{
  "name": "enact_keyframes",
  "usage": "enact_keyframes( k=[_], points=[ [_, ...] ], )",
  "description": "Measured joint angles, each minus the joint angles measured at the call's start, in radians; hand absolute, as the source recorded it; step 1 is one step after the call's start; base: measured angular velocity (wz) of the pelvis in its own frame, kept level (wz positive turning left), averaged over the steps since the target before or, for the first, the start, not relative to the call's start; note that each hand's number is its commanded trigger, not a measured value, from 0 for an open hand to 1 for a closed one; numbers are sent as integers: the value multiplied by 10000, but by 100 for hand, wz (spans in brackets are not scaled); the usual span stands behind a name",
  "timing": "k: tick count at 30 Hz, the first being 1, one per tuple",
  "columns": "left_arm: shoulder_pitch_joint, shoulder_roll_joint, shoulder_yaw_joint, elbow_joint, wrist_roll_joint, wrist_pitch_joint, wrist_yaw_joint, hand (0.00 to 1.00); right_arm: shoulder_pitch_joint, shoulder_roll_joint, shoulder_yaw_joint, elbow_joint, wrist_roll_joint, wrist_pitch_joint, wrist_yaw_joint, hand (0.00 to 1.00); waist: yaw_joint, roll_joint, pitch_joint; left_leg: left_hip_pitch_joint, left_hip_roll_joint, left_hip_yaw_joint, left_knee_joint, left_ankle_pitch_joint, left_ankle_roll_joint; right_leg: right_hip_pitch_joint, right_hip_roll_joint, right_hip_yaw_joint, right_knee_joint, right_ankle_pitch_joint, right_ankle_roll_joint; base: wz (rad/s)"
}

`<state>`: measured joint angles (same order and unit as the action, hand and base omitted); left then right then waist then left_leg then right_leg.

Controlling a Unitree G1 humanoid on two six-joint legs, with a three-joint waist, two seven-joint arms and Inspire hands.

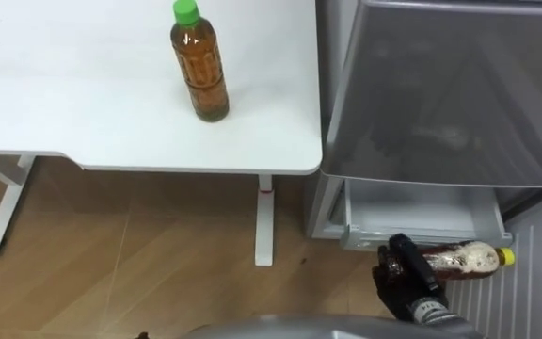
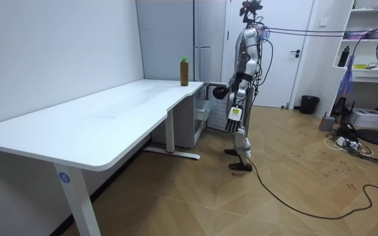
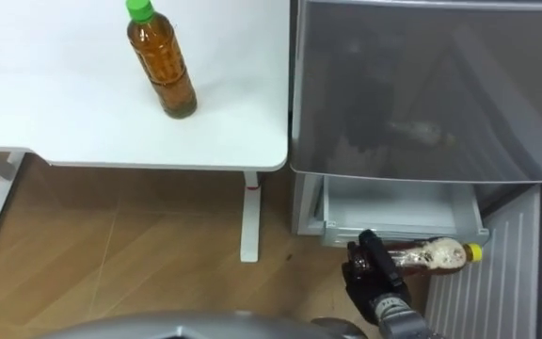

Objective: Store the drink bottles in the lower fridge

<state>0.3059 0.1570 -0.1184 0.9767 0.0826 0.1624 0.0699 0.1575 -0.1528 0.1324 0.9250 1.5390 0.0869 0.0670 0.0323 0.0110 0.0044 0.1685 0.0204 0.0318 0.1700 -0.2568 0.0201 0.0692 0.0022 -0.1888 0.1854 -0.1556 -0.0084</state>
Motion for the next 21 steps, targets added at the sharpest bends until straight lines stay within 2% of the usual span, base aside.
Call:
enact_keyframes(
  k=[5, 9, 13, 14, 15, 18, 20, 21],
  points=[
    [-4, 38, -1, -3, 398, 1, -118, 0, -32, -1, 1, -393, 378, -11, -4, 100, 27, -91, 14, -32, -1, 6, 0, 0, 0, 42, -6, -2, 4, -1, 1, 0],
    [1, 20, -7, -2, 556, 54, -190, 0, -254, 0, 0, -491, 610, -13, -7, 100, 37, -61, 41, -93, -2, 20, 14, 0, 0, -23, -6, 12, 7, -1, 1, 0],
    [-113, 36, -26, 6, 575, 121, -428, 0, -814, -34, -91, -403, 782, -6, -7, 100, 10, 22, 73, -457, -12, 6, 196, 0, 0, -305, -12, 91, 28, 5, -8, 0],
    [-164, 40, -28, 21, 564, 116, -429, 0, -996, -58, -123, -402, 846, -14, -6, 100, 12, 124, 50, -608, -11, -10, 235, 0, 0, -416, -10, 80, 29, 26, -19, 4],
    [-185, 41, -31, 30, 567, 119, -429, 0, -1067, -60, -175, -402, 845, -12, -9, 100, 23, 83, 69, -703, -10, -15, 260, 1, -1, -491, -8, 62, 32, 36, -22, 0],
    [-274, 45, -17, -22, 580, 122, -463, 0, -1620, -63, -473, -262, 852, -2, -10, 100, 7, 208, 42, -1137, 4, -27, 360, 14, -8, -881, -36, -103, 39, 141, -73, 0],
    [-520, 102, 10, -29, 576, 124, -534, 0, -2269, -76, -770, 380, 939, -3, 0, 100, 25, 203, 41, -1445, 9, -69, 365, 71, -19, -1184, -47, -158, 74, 186, -106, 5],
    [-579, 119, 26, -42, 577, 123, -534, 0, -2320, -89, -766, 464, 930, 3, 47, 100, 47, 178, 58, -1482, 8, -69, 363, 97, -22, -1245, -51, -158, 81, 197, -114, 3]
  ],
)
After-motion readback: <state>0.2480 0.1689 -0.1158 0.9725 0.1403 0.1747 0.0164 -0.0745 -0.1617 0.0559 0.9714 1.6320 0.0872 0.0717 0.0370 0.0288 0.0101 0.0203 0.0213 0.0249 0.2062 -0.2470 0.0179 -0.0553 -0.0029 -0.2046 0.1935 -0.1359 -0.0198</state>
